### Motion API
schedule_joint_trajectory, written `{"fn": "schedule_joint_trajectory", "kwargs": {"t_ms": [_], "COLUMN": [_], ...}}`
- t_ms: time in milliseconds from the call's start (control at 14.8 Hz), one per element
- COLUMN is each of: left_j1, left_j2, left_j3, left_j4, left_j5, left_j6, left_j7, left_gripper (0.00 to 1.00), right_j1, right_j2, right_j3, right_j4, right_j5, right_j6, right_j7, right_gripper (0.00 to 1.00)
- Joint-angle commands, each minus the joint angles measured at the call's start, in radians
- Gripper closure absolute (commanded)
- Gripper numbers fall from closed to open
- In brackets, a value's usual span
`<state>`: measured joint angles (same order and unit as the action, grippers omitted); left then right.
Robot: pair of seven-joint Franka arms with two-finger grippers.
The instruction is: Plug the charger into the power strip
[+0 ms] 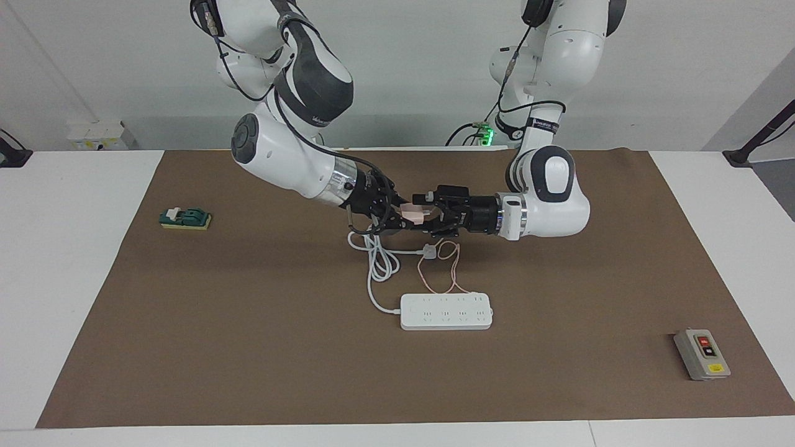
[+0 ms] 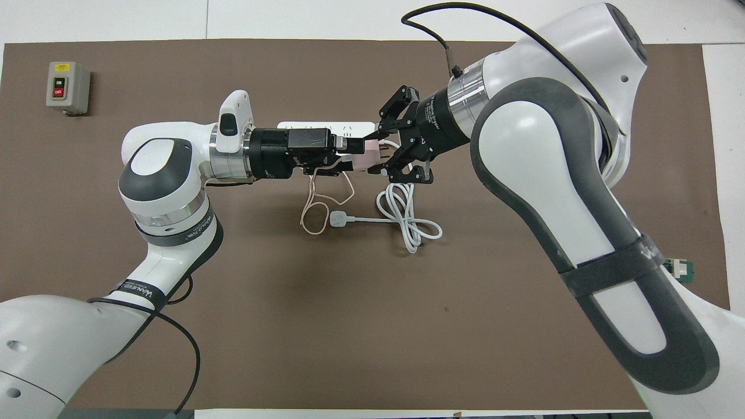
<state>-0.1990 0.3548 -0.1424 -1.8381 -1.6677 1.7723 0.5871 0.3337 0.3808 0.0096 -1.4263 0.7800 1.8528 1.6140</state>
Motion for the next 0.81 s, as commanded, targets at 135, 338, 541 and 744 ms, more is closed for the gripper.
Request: {"fn": "schedule_joint_trajectory", "kwargs": {"t_ms": [135, 338, 541, 744], "left_j1": [0.021, 0.021, 0.021, 0.015], "left_j2": [-0.036, -0.037, -0.037, -0.036], "left_j3": [-0.003, -0.003, -0.002, -0.002], "left_j4": [-0.049, -0.044, -0.044, -0.044], "left_j5": [-0.020, -0.023, -0.023, -0.023], "left_j6": [-0.022, -0.042, -0.045, -0.031], "left_j7": [-0.019, -0.088, -0.102, -0.101], "left_gripper": [0.00, 0.01, 0.18, 0.29], "right_j1": [-0.013, -0.015, -0.013, -0.013], "right_j2": [0.012, 0.012, 0.012, 0.012], "right_j3": [0.003, 0.003, 0.003, 0.003], "right_j4": [0.020, 0.020, 0.020, 0.020], "right_j5": [0.022, 0.022, 0.022, 0.022], "right_j6": [-0.009, -0.009, -0.009, -0.011], "right_j7": [0.011, 0.011, 0.011, 0.011], "right_gripper": [1.00, 1.00, 1.00, 1.00]}}
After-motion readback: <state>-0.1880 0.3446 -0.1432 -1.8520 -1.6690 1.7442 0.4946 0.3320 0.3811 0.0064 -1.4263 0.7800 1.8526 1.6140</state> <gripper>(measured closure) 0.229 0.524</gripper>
